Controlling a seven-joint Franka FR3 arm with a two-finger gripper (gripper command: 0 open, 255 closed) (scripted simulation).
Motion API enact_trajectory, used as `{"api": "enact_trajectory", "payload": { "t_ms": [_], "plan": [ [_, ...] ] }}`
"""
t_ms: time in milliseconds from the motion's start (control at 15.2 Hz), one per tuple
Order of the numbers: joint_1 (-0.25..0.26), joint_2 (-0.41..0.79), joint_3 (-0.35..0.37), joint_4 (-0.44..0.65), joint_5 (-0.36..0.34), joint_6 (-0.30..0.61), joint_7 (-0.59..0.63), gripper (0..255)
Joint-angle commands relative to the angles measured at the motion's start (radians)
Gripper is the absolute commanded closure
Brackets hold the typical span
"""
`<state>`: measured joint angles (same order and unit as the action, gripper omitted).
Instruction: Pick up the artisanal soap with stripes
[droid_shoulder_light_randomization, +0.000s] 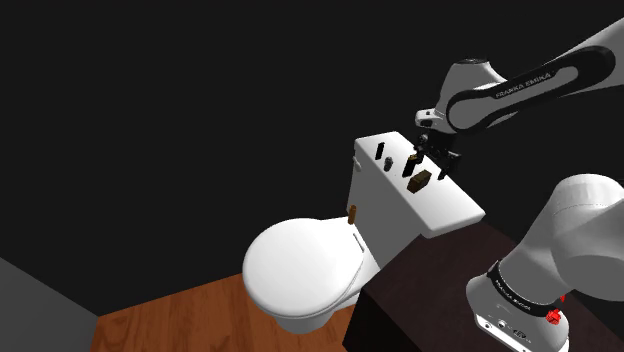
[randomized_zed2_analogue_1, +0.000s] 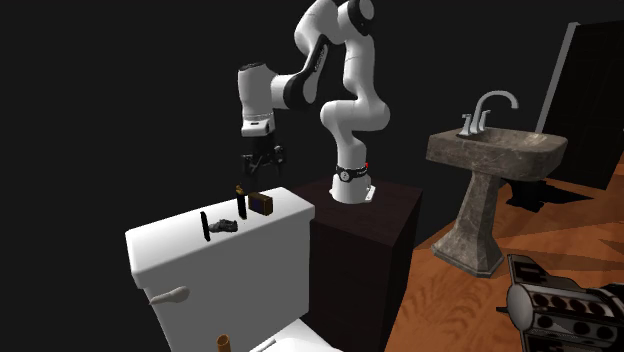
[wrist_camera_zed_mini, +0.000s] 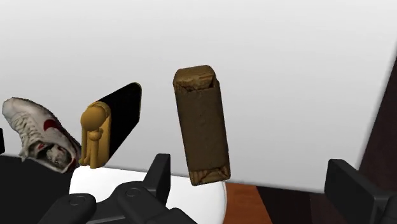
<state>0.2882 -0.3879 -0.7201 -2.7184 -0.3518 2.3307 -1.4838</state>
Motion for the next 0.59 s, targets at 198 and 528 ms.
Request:
{"api": "enact_trajectory", "payload": {
  "t_ms": [198,528],
  "plan": [
    [0.121,0.198,-0.120,0.024,0.101,0.177,-0.242,0],
    [0.170,0.304,-0.156,0.011,0.212,0.274,-0.323,0]
  ]
}}
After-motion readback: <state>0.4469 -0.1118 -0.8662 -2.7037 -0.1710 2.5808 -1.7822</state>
